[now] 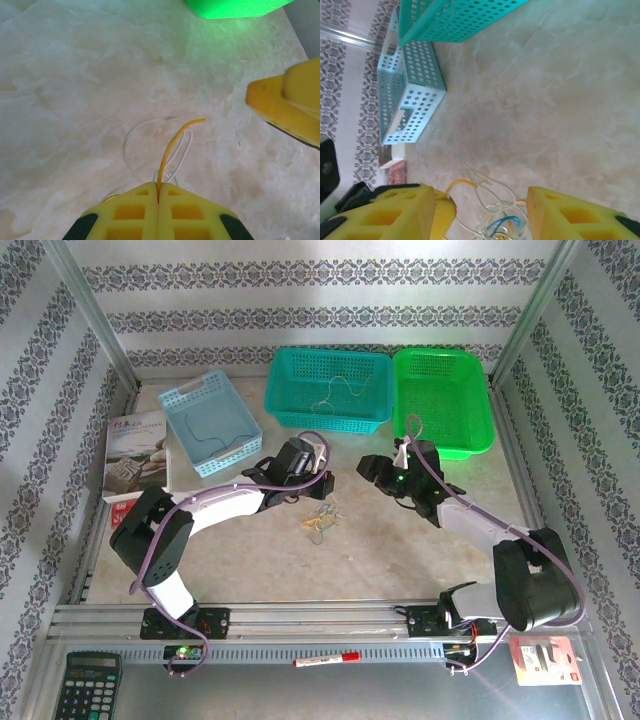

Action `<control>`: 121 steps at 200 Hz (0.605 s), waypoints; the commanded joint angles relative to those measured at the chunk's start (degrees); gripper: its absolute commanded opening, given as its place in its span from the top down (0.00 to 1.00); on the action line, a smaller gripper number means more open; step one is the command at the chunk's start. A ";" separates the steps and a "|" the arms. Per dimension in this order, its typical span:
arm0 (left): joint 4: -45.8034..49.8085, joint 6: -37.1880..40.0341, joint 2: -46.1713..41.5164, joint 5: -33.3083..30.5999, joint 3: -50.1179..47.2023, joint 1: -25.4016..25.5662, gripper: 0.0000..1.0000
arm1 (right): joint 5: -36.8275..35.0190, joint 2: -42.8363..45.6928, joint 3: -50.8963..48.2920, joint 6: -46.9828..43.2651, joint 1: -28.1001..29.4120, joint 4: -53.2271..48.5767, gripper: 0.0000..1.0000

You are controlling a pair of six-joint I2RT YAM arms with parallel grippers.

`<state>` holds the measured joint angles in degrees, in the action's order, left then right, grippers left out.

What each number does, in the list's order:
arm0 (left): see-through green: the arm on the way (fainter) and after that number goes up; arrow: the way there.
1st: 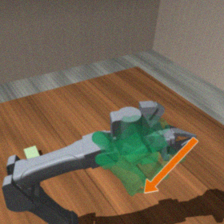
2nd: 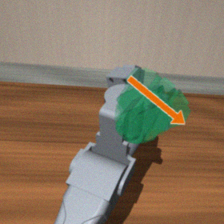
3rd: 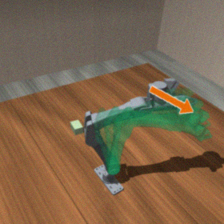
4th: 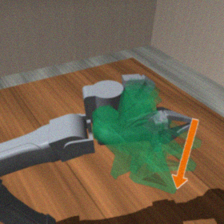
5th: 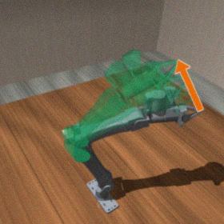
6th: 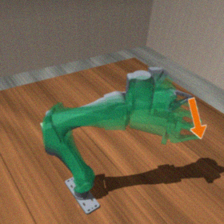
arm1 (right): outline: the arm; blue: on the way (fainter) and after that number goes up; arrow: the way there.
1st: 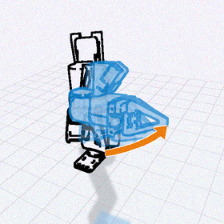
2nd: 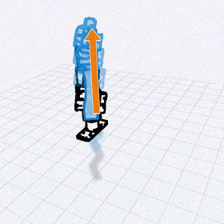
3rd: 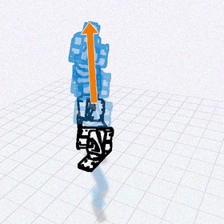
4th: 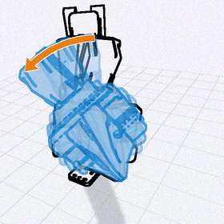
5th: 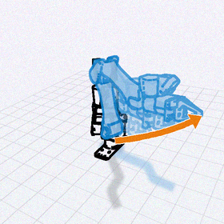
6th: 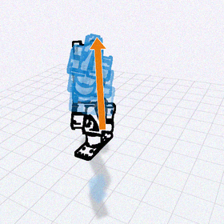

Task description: Untangle the cables

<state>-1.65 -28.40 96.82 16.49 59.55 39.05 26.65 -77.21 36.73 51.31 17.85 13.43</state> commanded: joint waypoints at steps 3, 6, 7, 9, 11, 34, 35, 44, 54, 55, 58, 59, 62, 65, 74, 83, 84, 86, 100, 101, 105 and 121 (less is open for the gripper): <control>-3.27 -1.35 -2.15 1.04 -0.47 0.68 1.00 | 0.77 -1.69 2.09 2.58 1.52 4.55 0.49; -3.27 -1.39 -2.20 1.05 -0.48 0.69 1.00 | 0.69 -1.93 2.18 2.70 1.64 4.80 0.49; -3.32 -1.39 -2.22 1.02 -0.49 0.68 1.00 | 0.69 -2.00 2.24 2.77 1.74 4.91 0.49; -3.35 -1.44 -2.24 1.07 -0.49 0.68 1.00 | 0.61 -2.16 2.28 2.84 1.82 5.06 0.49; -3.38 -1.40 -2.29 1.06 -0.49 0.68 1.00 | 0.55 -2.38 2.36 2.96 1.88 5.17 0.49; -3.53 -1.59 -2.59 1.07 -0.65 0.68 1.00 | -0.10 -4.35 3.23 3.86 3.10 6.79 0.49; -3.54 -1.58 -2.59 1.08 -0.66 0.68 1.00 | -0.15 -4.48 3.25 3.92 3.13 6.83 0.49; -3.56 -1.57 -2.75 1.12 -0.69 0.68 1.00 | -0.44 -5.37 3.48 4.22 3.62 7.43 0.49; -3.62 -1.61 -2.93 1.09 -0.84 0.73 1.00 | -0.73 -6.08 3.82 4.45 4.07 7.93 0.49; -3.67 -1.63 -2.94 1.09 -0.84 0.70 1.00 | -0.77 -6.23 3.85 4.48 4.10 7.97 0.49; -3.74 -1.65 -2.90 1.08 -0.87 0.68 1.00 | -0.81 -6.50 3.92 4.61 4.23 8.14 0.49; -3.72 -1.65 -2.93 1.04 -0.90 0.68 1.00 | -0.81 -6.57 3.94 4.64 4.27 8.21 0.49; -3.71 -1.66 -2.99 1.05 -0.91 0.68 1.00 | -0.96 -6.82 4.03 4.67 4.36 8.35 0.49; -3.79 -1.72 -3.03 1.07 -1.00 0.68 1.00 | -0.91 -7.08 4.11 4.78 4.46 8.58 0.49; -3.88 -1.74 -3.19 1.09 -1.10 0.68 1.00 | -0.90 -7.72 4.29 5.20 4.65 9.10 0.49; -3.97 -1.79 -3.30 1.05 -1.15 0.68 1.00 | -0.90 -8.26 4.40 5.46 4.82 9.80 0.50; -4.02 -1.81 -3.25 1.02 -1.17 0.68 1.00 | -0.90 -8.29 4.45 5.51 4.82 9.83 0.50; -4.03 -1.83 -3.33 1.05 -1.23 0.68 1.00 | -0.90 -8.35 4.48 5.61 4.83 9.92 0.50; -4.13 -1.83 -3.39 1.04 -1.43 0.72 1.00 | -0.90 -8.89 4.70 5.90 4.92 10.46 0.51; -4.14 -1.83 -3.43 1.06 -1.44 0.70 1.00 | -0.90 -8.91 4.74 5.95 4.92 10.47 0.52; -4.19 -1.83 -3.47 1.04 -1.45 0.68 1.00 | -0.90 -9.01 4.83 5.99 4.92 10.55 0.53; -4.37 -1.83 -3.48 1.01 -1.62 0.75 1.00 | -0.82 -9.27 4.99 6.34 5.01 10.98 0.56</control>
<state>-3.29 -29.63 95.24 16.56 58.72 39.05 26.41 -85.78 39.72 56.69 22.28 21.37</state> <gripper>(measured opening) 0.042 0.461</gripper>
